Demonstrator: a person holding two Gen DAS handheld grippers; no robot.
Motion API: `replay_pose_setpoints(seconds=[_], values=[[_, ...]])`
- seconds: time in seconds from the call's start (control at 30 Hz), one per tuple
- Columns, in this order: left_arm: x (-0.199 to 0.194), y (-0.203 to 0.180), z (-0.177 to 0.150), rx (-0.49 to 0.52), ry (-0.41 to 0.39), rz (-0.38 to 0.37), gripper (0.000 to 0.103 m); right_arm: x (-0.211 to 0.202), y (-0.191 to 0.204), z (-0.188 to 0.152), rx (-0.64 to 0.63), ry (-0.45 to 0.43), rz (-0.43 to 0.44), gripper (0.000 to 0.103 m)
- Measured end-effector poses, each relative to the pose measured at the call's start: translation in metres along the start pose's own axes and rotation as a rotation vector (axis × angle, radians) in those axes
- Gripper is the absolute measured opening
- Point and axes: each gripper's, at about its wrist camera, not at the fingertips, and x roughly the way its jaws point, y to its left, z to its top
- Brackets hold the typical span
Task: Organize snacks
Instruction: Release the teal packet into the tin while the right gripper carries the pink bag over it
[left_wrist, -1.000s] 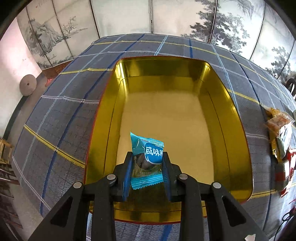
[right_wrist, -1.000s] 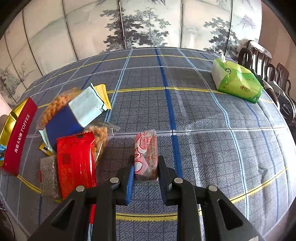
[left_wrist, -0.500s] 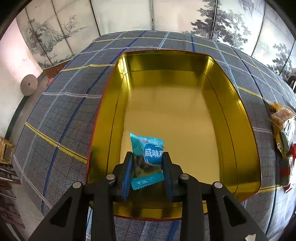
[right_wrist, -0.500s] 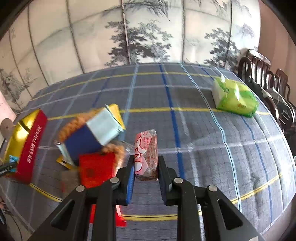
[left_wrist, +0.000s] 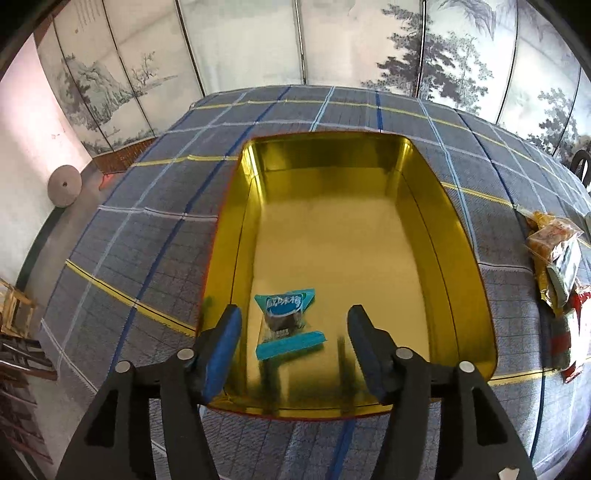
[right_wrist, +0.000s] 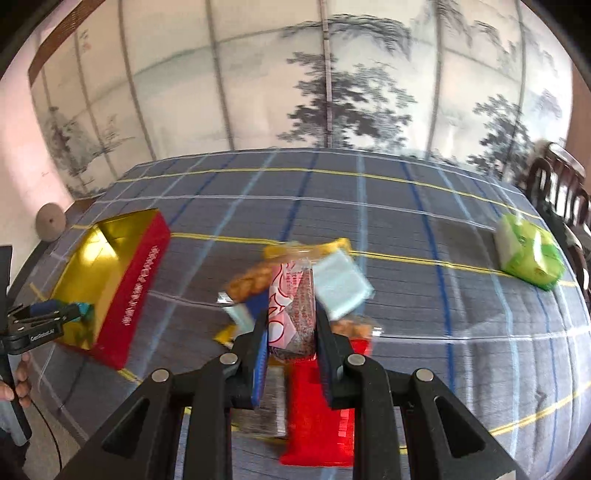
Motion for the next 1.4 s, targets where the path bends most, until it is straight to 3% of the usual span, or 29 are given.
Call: replay_pose_setpoints(seconds=[0.13, 0.27, 0.57, 1.0, 1.4], values=[[-0.008, 0.002, 0.000, -0.018, -0.014, -0.005, 0.066, 0.006, 0.021, 0.002, -0.038, 0.011, 0.033, 0.023], [-0.014, 0.004, -0.001, -0.026, -0.024, 0.008, 0.078, 0.009, 0.039, 0.004, -0.074, 0.017, 0.064, 0.023], [-0.037, 0.021, -0.003, -0.087, -0.075, 0.026, 0.086, 0.011, 0.084, 0.011, -0.152, 0.016, 0.148, 0.023], [-0.048, 0.075, -0.014, -0.230, -0.069, 0.081, 0.087, 0.017, 0.144, 0.014, -0.258, 0.017, 0.237, 0.023], [-0.055, 0.113, -0.030, -0.300, -0.064, 0.125, 0.087, 0.040, 0.199, 0.007, -0.324, 0.087, 0.286, 0.023]])
